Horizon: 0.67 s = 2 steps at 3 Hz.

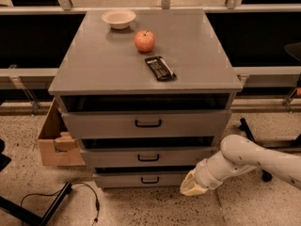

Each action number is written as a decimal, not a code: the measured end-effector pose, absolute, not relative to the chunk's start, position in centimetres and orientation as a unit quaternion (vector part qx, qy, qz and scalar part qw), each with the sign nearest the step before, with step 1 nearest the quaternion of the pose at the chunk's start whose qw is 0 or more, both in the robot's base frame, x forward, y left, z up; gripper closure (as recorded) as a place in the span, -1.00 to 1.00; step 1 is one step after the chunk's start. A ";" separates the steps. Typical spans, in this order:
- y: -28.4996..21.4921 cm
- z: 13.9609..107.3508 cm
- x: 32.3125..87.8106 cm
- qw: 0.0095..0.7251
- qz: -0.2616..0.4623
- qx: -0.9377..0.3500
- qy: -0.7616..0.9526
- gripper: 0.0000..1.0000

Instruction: Close middle drawer

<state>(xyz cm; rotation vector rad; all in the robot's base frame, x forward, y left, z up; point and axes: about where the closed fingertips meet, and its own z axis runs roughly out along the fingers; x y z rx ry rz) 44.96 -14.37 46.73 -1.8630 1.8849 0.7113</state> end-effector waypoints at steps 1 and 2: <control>-14.7 50.9 40.6 0.117 0.229 -0.681 0.685 1.00; -15.7 56.1 38.6 0.082 0.174 -0.685 0.702 1.00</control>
Offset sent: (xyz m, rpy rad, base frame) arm -0.0570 -0.0431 0.2422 -0.5221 -0.1548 -0.0541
